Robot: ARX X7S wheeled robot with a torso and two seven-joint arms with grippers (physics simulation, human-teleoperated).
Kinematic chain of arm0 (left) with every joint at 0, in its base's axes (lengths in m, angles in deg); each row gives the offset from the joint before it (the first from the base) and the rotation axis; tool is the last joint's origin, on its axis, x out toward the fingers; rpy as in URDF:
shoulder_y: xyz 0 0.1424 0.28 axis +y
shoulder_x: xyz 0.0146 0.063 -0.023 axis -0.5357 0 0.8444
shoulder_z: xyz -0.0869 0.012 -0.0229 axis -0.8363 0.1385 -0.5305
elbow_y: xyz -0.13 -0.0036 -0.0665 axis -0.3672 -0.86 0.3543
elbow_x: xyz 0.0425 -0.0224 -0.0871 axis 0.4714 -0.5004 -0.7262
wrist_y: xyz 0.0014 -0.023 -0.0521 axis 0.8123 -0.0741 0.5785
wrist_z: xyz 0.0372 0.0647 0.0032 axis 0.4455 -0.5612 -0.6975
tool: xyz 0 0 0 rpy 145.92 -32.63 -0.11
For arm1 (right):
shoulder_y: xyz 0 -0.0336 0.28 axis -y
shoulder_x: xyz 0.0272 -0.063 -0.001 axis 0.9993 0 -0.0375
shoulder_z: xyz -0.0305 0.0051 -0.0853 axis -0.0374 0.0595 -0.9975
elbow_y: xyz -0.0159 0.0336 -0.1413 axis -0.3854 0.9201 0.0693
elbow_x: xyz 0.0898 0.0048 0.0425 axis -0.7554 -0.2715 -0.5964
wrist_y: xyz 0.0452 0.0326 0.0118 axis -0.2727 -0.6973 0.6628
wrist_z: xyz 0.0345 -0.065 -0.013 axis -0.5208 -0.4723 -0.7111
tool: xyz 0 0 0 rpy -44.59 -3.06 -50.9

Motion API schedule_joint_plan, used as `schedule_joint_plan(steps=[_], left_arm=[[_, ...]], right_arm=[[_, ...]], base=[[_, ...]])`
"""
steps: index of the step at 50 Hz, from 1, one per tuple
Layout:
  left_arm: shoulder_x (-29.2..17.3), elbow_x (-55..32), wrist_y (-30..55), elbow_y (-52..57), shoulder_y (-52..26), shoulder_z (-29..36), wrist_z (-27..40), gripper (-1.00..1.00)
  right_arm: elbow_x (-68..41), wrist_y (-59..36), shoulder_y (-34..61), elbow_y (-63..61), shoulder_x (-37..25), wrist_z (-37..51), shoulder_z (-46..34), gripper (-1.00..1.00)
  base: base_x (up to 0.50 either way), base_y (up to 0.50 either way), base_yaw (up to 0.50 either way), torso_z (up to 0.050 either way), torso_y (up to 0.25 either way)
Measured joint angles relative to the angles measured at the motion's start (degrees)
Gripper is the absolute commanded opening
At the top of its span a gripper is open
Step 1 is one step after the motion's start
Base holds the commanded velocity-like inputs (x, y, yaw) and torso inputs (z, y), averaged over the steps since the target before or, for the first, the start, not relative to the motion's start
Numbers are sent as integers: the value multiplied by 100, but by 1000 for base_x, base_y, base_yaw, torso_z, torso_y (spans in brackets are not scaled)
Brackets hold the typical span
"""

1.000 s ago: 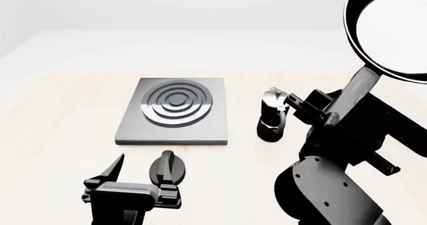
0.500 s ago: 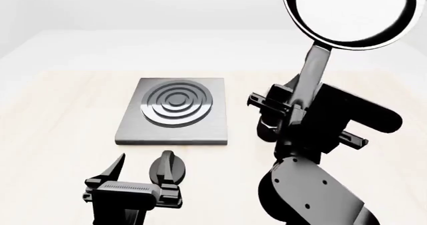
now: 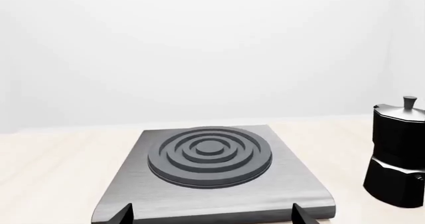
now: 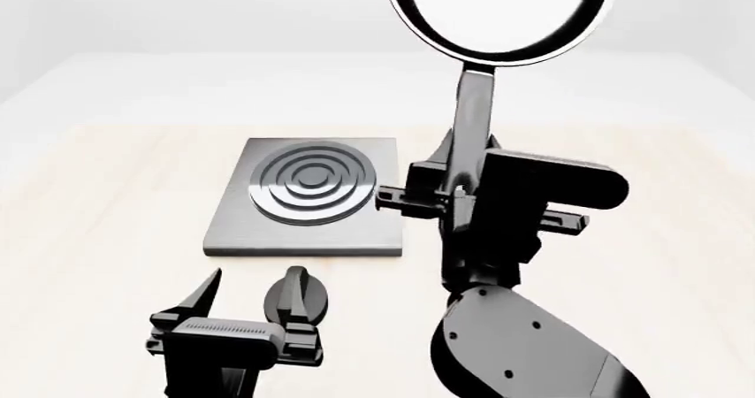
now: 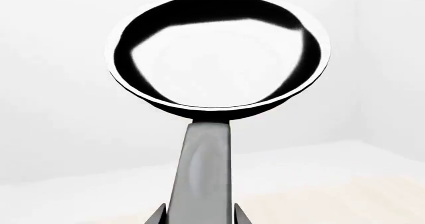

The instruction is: Put the frying pan on the stove.

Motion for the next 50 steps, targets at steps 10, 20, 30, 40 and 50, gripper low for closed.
schedule_joint_plan(steps=[10,20,30,40,50], left_arm=[[-23,-9,15,10,-10,3,19,100],[-32,-12,3,-5,-14,10,38,100],[-31,-14,-19,-34,-20,23,54,100],[-38,-23,-25,-41,-24,33,72,100],[-53,-40,-28,-34,-22,34,90,100]], right_arm=[[-99,37,111,82,-14,-343,-269,-100],[-277,85,195,221,-51,-738,-463,-100],[-420,170,263,369,-153,-1149,-605,-100],[-588,188,385,662,-245,-1565,-681,-100],[-815,90,554,903,-329,-1902,-705,-100]], base=[[0,0,0,0,2],[0,0,0,1,2],[0,0,0,0,2],[0,0,0,1,2],[0,0,0,0,2]])
